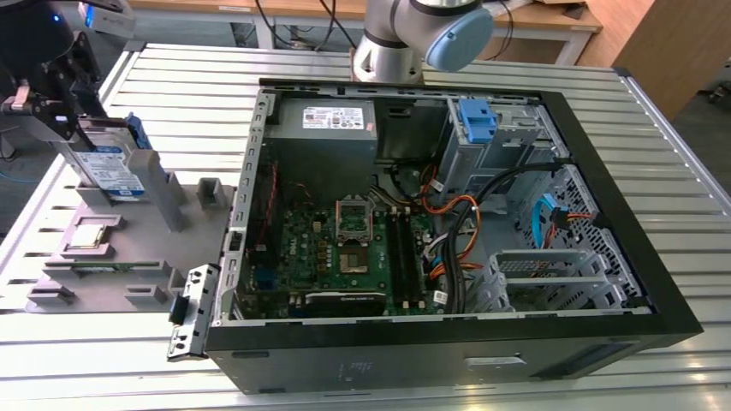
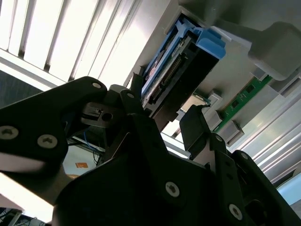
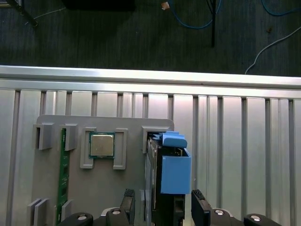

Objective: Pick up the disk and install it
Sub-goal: 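Pick up the disk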

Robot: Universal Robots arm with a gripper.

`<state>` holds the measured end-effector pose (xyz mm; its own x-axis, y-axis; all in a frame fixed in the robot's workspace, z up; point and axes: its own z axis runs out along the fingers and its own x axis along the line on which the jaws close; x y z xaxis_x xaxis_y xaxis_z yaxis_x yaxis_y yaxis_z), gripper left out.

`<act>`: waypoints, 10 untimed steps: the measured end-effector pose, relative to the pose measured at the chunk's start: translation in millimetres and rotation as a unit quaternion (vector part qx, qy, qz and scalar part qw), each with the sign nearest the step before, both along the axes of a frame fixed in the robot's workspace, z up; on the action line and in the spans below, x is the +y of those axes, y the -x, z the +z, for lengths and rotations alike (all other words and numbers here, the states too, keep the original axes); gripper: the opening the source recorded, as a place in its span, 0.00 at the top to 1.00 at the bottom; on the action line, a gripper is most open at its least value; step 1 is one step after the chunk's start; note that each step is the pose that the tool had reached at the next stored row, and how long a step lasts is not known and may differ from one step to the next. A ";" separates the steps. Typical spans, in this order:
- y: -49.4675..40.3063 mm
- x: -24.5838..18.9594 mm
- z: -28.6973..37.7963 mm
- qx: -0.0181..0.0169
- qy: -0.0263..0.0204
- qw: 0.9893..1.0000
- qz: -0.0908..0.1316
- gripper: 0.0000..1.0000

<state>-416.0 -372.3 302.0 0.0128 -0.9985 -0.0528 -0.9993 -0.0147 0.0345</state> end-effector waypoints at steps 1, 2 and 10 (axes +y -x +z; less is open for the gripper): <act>0.0 0.0 0.0 0.000 0.000 1.000 0.000 0.41; 0.0 0.1 -0.1 0.000 0.000 1.000 0.000 0.41; 0.2 0.3 -1.4 0.000 0.000 1.000 0.000 0.41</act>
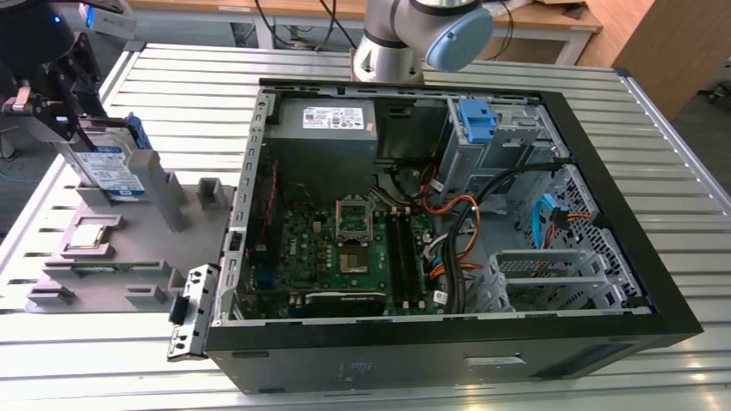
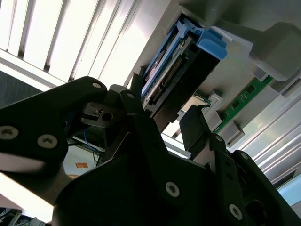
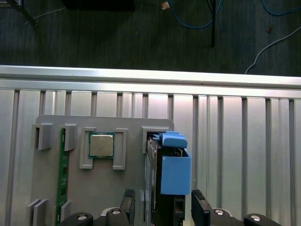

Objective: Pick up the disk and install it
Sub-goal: 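Pick up the disk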

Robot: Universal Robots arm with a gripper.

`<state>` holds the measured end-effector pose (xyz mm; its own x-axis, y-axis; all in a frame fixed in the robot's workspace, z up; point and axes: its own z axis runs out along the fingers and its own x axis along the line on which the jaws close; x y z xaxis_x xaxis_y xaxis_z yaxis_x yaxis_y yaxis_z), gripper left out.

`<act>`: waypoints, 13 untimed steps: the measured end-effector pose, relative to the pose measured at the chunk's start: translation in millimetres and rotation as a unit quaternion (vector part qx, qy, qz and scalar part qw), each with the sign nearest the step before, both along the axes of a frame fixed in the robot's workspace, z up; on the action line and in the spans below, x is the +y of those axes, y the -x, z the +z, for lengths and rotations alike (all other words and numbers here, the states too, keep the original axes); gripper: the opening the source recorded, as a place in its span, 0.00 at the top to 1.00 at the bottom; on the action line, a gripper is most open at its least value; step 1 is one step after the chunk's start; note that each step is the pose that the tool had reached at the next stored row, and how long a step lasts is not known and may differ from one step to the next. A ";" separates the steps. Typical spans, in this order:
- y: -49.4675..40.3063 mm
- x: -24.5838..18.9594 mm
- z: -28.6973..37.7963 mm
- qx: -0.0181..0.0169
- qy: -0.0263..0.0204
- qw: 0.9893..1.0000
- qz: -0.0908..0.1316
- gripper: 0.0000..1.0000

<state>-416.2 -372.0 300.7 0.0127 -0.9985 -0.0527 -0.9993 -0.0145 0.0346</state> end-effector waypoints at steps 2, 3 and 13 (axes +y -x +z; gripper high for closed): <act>0.0 0.0 0.0 0.000 0.000 1.000 0.000 0.41; 0.0 0.0 0.0 0.000 0.000 1.000 0.000 0.41; 0.1 0.0 -0.1 0.000 0.000 1.000 0.000 0.49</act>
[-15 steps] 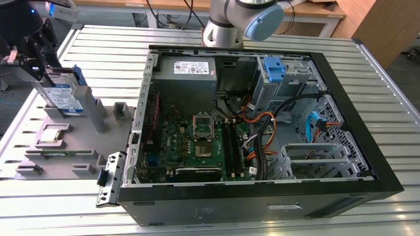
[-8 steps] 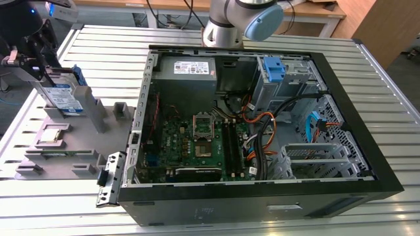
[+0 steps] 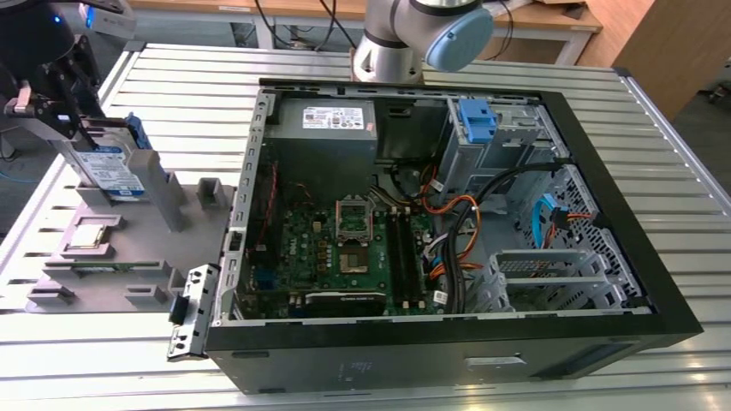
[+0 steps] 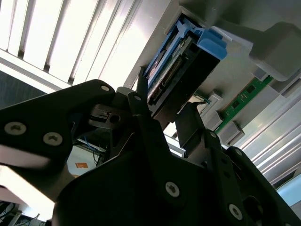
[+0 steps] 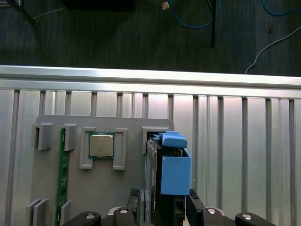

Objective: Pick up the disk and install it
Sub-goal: 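Pick up the disk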

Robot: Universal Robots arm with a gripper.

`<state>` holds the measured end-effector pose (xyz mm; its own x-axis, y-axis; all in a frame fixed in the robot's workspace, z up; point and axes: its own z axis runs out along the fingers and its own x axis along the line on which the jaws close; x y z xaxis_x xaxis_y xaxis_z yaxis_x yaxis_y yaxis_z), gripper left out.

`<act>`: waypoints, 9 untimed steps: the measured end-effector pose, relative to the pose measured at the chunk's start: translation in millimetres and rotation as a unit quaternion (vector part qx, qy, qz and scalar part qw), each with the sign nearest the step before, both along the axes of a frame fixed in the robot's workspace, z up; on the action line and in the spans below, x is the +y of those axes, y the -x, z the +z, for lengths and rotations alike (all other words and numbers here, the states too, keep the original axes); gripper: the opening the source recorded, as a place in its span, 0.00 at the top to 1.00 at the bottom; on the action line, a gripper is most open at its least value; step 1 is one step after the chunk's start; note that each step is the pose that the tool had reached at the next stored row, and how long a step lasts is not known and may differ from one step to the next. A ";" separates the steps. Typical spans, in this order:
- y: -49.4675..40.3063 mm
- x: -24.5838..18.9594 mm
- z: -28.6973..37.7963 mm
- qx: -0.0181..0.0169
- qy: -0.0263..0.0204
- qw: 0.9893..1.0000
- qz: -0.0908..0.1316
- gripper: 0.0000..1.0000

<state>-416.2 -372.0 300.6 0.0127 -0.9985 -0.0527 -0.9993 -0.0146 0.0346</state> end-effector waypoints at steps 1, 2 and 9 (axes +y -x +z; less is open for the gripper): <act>0.0 0.0 0.0 0.000 0.000 1.000 0.000 0.49; 0.0 0.0 0.0 0.000 0.000 1.000 0.000 0.49; 0.1 0.0 -0.1 0.000 0.000 1.000 0.000 0.58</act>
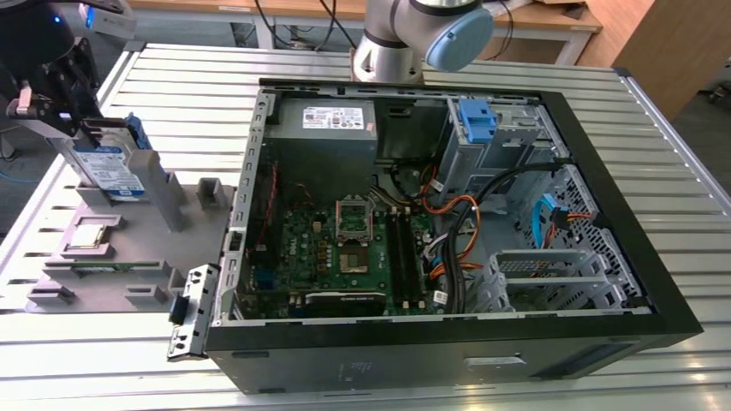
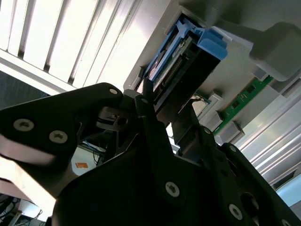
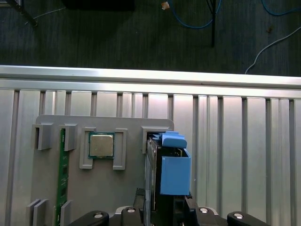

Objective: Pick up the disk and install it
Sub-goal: 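Pick up the disk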

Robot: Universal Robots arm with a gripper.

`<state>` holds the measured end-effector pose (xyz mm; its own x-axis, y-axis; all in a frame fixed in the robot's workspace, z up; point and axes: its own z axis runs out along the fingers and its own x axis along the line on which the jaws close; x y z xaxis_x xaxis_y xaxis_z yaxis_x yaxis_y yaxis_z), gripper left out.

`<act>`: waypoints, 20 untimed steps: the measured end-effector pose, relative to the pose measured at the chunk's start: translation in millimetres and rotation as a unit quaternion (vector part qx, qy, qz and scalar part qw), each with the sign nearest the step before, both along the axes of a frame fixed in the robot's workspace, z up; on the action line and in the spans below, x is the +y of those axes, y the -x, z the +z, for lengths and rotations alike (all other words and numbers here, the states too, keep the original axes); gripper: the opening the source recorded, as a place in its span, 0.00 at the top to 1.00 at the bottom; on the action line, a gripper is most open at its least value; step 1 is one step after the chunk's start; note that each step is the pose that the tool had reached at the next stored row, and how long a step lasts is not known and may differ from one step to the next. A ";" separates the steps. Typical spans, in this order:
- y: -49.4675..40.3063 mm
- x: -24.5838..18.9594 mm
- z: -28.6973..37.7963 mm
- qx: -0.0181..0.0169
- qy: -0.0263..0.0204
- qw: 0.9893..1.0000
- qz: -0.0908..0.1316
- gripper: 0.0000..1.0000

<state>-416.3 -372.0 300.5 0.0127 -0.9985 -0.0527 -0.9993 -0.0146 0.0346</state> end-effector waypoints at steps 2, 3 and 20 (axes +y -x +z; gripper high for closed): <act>0.0 0.0 0.0 0.000 0.000 1.000 0.000 0.58; 0.0 0.0 0.0 0.000 0.000 1.000 0.000 0.58; 0.1 0.0 -0.2 0.000 0.000 1.000 0.000 0.65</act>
